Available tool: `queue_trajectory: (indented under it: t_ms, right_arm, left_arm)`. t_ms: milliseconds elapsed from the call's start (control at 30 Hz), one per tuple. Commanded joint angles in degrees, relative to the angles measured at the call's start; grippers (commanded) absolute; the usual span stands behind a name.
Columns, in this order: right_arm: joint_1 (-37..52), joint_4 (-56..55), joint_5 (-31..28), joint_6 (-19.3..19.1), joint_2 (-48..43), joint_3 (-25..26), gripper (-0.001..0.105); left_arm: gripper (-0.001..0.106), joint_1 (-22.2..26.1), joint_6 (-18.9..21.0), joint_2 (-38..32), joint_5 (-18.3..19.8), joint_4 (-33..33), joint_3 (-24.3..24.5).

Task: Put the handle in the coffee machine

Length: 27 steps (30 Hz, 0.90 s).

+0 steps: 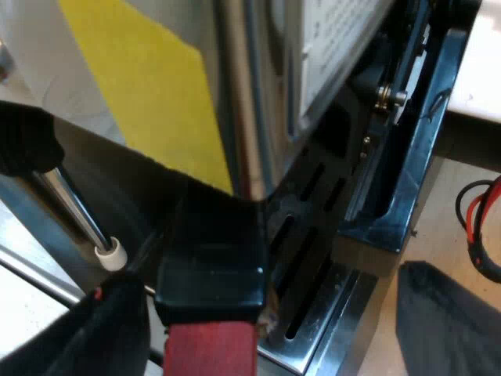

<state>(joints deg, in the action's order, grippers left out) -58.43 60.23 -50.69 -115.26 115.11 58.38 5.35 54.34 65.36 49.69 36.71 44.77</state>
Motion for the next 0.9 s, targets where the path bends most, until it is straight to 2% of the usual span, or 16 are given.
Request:
queue_trajectory:
  t_ms: [33,133,400,433,567,733,900]
  right_arm:
    - [0.61,5.51,-0.77,-0.28,-4.35,1.45,0.036]
    - [0.61,5.51,-0.77,-0.28,-4.47,1.45,0.036]
    - [0.61,5.51,-0.77,-0.28,-4.47,1.45,0.036]
    - [0.61,5.51,-0.77,-0.28,-4.47,1.45,0.036]
    - [0.61,5.51,-0.77,-0.28,-4.47,1.45,0.036]
    - [0.61,5.51,-0.67,-0.28,-4.47,1.45,0.036]
    - [0.61,5.51,-0.71,-0.28,-4.47,1.45,0.036]
  left_arm:
    - [0.067,-0.01,-0.16,-0.71,1.12,-0.56,0.38]
    - [0.067,-0.01,-0.16,-1.73,-0.13,-0.56,0.38]
    - [0.067,-0.01,-0.16,-4.28,-0.66,-0.56,0.38]
    - [0.067,-0.01,-0.16,-5.73,-6.22,-0.41,0.38]
    - [0.067,-0.01,-0.16,-7.77,-6.44,0.88,0.51]
    - [0.067,0.22,-0.16,-9.56,-6.28,7.29,2.90]
    - [0.067,0.20,0.18,-11.60,-7.27,9.11,4.27]
